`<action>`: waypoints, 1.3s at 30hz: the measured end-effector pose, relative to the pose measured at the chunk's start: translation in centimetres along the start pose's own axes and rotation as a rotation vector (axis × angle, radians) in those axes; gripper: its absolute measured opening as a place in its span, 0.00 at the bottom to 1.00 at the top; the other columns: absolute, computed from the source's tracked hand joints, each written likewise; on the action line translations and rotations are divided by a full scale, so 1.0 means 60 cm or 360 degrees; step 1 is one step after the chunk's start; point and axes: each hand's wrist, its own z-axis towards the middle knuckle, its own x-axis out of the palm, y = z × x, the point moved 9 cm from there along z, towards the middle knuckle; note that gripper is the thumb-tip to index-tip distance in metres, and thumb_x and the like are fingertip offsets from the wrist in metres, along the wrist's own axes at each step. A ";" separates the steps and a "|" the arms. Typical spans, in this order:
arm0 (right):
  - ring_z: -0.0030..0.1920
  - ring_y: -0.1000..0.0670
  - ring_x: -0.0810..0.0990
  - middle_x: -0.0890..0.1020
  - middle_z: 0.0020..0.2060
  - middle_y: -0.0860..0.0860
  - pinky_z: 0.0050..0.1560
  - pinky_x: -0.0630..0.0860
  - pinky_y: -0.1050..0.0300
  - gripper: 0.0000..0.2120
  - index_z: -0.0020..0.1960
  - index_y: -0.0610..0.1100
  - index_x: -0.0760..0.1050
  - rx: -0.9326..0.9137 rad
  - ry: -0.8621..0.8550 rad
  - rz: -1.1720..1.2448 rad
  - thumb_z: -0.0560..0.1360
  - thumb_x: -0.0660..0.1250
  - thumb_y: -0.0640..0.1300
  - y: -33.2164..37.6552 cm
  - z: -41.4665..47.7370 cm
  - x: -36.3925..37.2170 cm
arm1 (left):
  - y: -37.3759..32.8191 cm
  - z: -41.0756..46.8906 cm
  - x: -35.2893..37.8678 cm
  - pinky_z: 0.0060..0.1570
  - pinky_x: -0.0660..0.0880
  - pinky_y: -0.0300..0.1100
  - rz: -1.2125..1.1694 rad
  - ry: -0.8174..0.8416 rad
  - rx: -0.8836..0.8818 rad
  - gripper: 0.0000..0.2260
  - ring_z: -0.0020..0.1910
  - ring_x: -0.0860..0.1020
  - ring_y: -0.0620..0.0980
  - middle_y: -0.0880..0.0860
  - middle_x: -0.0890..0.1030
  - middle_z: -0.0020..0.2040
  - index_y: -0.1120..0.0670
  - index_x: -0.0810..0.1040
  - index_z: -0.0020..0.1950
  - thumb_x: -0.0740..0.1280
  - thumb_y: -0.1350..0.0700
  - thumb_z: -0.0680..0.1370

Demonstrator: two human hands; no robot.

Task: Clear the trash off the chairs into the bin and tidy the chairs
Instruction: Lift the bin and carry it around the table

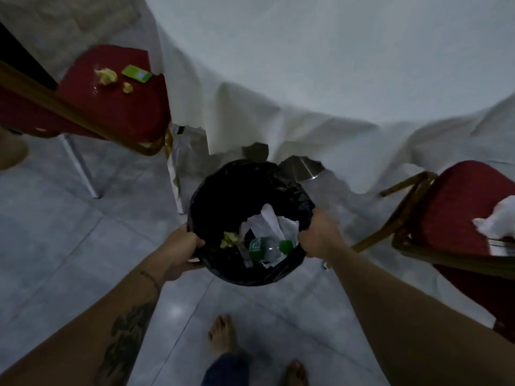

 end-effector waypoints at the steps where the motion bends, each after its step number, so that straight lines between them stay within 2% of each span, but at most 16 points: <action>1: 0.54 0.36 0.81 0.79 0.54 0.37 0.47 0.78 0.49 0.21 0.62 0.38 0.69 0.0017 -0.0033 -0.0012 0.70 0.68 0.39 0.001 0.029 0.021 | 0.006 0.042 -0.004 0.44 0.79 0.48 0.0007 0.0033 -0.0026 0.25 0.52 0.79 0.55 0.51 0.79 0.56 0.46 0.68 0.70 0.55 0.69 0.79; 4: 0.56 0.38 0.77 0.76 0.56 0.39 0.49 0.70 0.53 0.25 0.69 0.37 0.63 0.0051 -0.0063 -0.0005 0.74 0.66 0.37 -0.008 0.121 0.089 | 0.020 0.156 -0.018 0.43 0.80 0.48 0.0043 0.0049 -0.0056 0.25 0.52 0.80 0.55 0.52 0.80 0.55 0.48 0.69 0.71 0.56 0.69 0.78; 8: 0.47 0.43 0.73 0.73 0.47 0.45 0.47 0.72 0.53 0.23 0.68 0.39 0.63 0.0109 -0.0099 0.0018 0.75 0.63 0.36 -0.023 0.220 0.152 | 0.011 0.277 -0.021 0.36 0.78 0.44 0.0081 -0.0014 0.0018 0.23 0.47 0.79 0.53 0.53 0.80 0.54 0.49 0.69 0.68 0.56 0.70 0.78; 9: 0.46 0.43 0.73 0.73 0.45 0.46 0.46 0.72 0.53 0.21 0.67 0.39 0.64 0.0140 -0.0116 0.0026 0.75 0.63 0.36 -0.031 0.242 0.163 | 0.010 0.304 -0.018 0.35 0.78 0.45 0.0091 -0.0035 0.0040 0.22 0.46 0.79 0.53 0.54 0.79 0.53 0.48 0.70 0.66 0.57 0.69 0.78; 12: 0.46 0.43 0.72 0.74 0.47 0.43 0.47 0.70 0.52 0.19 0.66 0.39 0.64 0.0187 -0.0154 0.0018 0.76 0.63 0.38 -0.048 0.294 0.187 | 0.011 0.363 -0.010 0.35 0.80 0.47 0.0094 -0.0087 0.0093 0.12 0.41 0.77 0.52 0.54 0.77 0.44 0.51 0.74 0.49 0.59 0.69 0.79; 13: 0.46 0.43 0.73 0.74 0.47 0.44 0.47 0.71 0.52 0.20 0.66 0.40 0.64 0.0211 -0.0153 0.0036 0.76 0.64 0.38 -0.056 0.311 0.196 | 0.015 0.385 -0.008 0.37 0.80 0.48 0.0101 -0.0091 0.0103 0.12 0.40 0.77 0.52 0.53 0.76 0.43 0.52 0.73 0.48 0.60 0.69 0.79; 15: 0.47 0.42 0.75 0.73 0.43 0.47 0.48 0.76 0.49 0.22 0.67 0.41 0.64 0.0276 -0.0131 0.0097 0.75 0.64 0.39 -0.071 0.333 0.211 | 0.020 0.413 -0.003 0.41 0.80 0.50 0.0119 -0.0082 0.0131 0.14 0.42 0.77 0.52 0.51 0.76 0.44 0.52 0.71 0.56 0.60 0.69 0.78; 17: 0.50 0.40 0.78 0.75 0.45 0.45 0.52 0.81 0.44 0.24 0.67 0.42 0.64 0.0330 -0.0116 0.0184 0.73 0.63 0.39 -0.085 0.350 0.222 | 0.022 0.435 0.004 0.41 0.80 0.51 0.0131 -0.0053 0.0154 0.18 0.42 0.77 0.52 0.51 0.76 0.46 0.53 0.69 0.63 0.60 0.70 0.78; 19: 0.52 0.37 0.79 0.76 0.53 0.42 0.51 0.82 0.40 0.26 0.69 0.42 0.64 0.0386 -0.0090 0.0287 0.72 0.63 0.39 -0.100 0.365 0.232 | 0.023 0.448 0.016 0.34 0.79 0.47 0.0105 -0.0020 0.0159 0.20 0.41 0.77 0.51 0.51 0.75 0.47 0.53 0.67 0.66 0.59 0.72 0.78; 21: 0.54 0.36 0.79 0.75 0.57 0.40 0.44 0.84 0.44 0.28 0.71 0.43 0.62 0.0450 -0.0032 0.0387 0.73 0.63 0.38 -0.112 0.377 0.244 | 0.025 0.456 0.029 0.29 0.79 0.42 0.0080 0.0030 0.0137 0.23 0.41 0.76 0.50 0.50 0.75 0.46 0.53 0.66 0.68 0.58 0.73 0.78; 23: 0.54 0.38 0.79 0.74 0.58 0.41 0.39 0.84 0.47 0.30 0.72 0.45 0.61 0.0503 0.0037 0.0502 0.72 0.66 0.37 -0.123 0.385 0.258 | 0.030 0.462 0.037 0.32 0.78 0.43 0.0063 0.0069 0.0124 0.25 0.42 0.76 0.50 0.51 0.75 0.48 0.55 0.65 0.72 0.57 0.74 0.78; 25: 0.53 0.39 0.79 0.75 0.59 0.42 0.40 0.85 0.46 0.32 0.71 0.46 0.63 0.0507 0.0077 0.0619 0.70 0.68 0.37 -0.130 0.394 0.271 | 0.036 0.473 0.043 0.41 0.77 0.48 0.0063 0.0089 0.0124 0.28 0.43 0.76 0.50 0.54 0.75 0.54 0.56 0.61 0.75 0.56 0.75 0.78; 28: 0.54 0.40 0.79 0.76 0.59 0.43 0.41 0.85 0.46 0.35 0.72 0.48 0.63 0.0483 0.0097 0.0708 0.67 0.69 0.37 -0.138 0.406 0.283 | 0.032 0.480 0.055 0.51 0.74 0.51 0.0103 0.0121 0.0161 0.29 0.43 0.75 0.49 0.56 0.73 0.58 0.56 0.60 0.76 0.55 0.76 0.78; 30: 0.55 0.41 0.79 0.76 0.60 0.44 0.41 0.84 0.47 0.37 0.73 0.50 0.63 0.0451 0.0100 0.0744 0.66 0.69 0.38 -0.136 0.413 0.285 | 0.025 0.487 0.058 0.52 0.74 0.52 0.0148 0.0119 0.0186 0.29 0.43 0.75 0.49 0.54 0.74 0.54 0.55 0.61 0.75 0.55 0.76 0.77; 34: 0.55 0.43 0.79 0.78 0.57 0.47 0.53 0.82 0.40 0.38 0.73 0.52 0.63 0.0323 0.0035 0.0735 0.65 0.68 0.37 -0.121 0.437 0.274 | 0.016 0.518 0.056 0.52 0.76 0.53 0.0259 0.0082 0.0166 0.28 0.53 0.75 0.58 0.58 0.72 0.61 0.56 0.62 0.74 0.58 0.74 0.77; 39: 0.56 0.42 0.77 0.74 0.59 0.46 0.55 0.81 0.40 0.40 0.77 0.55 0.55 0.0266 0.0079 0.0657 0.70 0.66 0.34 -0.102 0.453 0.270 | 0.004 0.559 0.031 0.54 0.79 0.62 0.0559 -0.0062 0.0183 0.27 0.58 0.76 0.66 0.60 0.74 0.62 0.54 0.66 0.71 0.66 0.67 0.73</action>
